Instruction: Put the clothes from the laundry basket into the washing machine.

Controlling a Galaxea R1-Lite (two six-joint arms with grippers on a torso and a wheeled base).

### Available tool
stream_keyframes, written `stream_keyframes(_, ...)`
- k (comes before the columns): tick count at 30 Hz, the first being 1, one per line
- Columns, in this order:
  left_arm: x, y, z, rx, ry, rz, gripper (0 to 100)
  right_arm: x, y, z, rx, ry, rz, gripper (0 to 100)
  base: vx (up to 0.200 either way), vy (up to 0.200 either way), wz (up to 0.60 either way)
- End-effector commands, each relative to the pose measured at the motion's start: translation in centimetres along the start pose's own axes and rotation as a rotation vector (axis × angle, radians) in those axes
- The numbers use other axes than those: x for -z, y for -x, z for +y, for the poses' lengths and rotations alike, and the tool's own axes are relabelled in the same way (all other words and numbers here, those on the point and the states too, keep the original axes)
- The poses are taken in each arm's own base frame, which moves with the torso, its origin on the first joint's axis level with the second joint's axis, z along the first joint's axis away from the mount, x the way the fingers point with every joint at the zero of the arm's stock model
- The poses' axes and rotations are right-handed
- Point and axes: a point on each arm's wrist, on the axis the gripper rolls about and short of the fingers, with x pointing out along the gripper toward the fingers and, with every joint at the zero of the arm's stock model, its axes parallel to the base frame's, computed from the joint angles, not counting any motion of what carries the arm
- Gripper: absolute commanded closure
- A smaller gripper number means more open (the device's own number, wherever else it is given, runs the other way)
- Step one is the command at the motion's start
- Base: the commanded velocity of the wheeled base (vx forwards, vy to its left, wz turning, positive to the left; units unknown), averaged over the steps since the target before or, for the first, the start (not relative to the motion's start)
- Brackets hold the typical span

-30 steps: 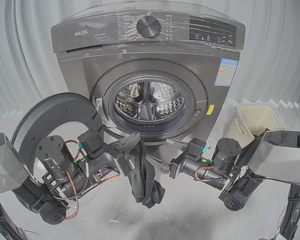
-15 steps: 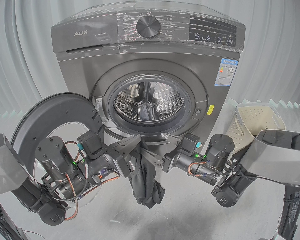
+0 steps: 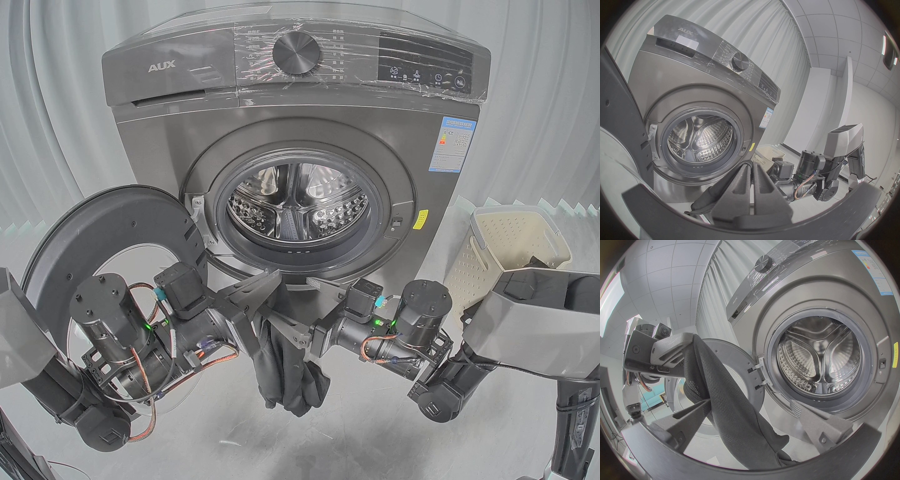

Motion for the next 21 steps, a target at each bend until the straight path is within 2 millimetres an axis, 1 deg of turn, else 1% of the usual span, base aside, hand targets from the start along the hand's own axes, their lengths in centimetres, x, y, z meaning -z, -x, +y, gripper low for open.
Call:
stream_keyframes(1, 0.0, 0.0, -0.1, 0.002, 0.000, -0.002, 100, 0.2, -0.2, 0.0, 0.002, 0.001, -0.003, 0, 0.000, 0.000, 0.00)
stream_keyframes(2, 0.0, 0.0, -0.1, 0.004, 0.000, -0.001, 100, 0.2, -0.3, 0.0, 0.003, 0.001, -0.005, 100, 0.000, 0.000, 0.00)
stream_keyframes(6, 0.1, 0.0, -0.1, 0.004, 0.001, 0.003, 100, 0.2, -0.3, -0.1, 0.003, -0.001, -0.003, 100, 0.000, 0.000, 0.00)
stream_keyframes(10, 0.3, 0.1, -0.1, 0.002, 0.003, 0.014, 100, -0.1, 0.0, 0.1, 0.003, 0.000, -0.006, 100, 0.000, 0.000, 0.00)
stream_keyframes(15, 0.7, 0.1, 0.0, -0.002, 0.005, 0.027, 100, -1.4, 0.7, 0.6, 0.000, 0.003, -0.019, 100, 0.000, 0.000, 0.00)
stream_keyframes(18, 0.8, 0.1, 0.0, 0.005, 0.007, 0.033, 100, -1.8, 0.8, 1.0, -0.009, 0.004, -0.028, 100, 0.000, 0.000, 0.00)
stream_keyframes(19, 0.8, 0.1, 0.0, 0.010, 0.009, 0.032, 0, -2.1, 1.0, 1.0, -0.001, 0.004, -0.030, 100, 0.000, 0.000, 0.00)
stream_keyframes(21, 0.8, -0.1, 0.1, 0.005, 0.011, 0.033, 0, -2.7, 1.5, 1.2, 0.017, 0.005, -0.038, 100, 0.000, 0.000, 0.00)
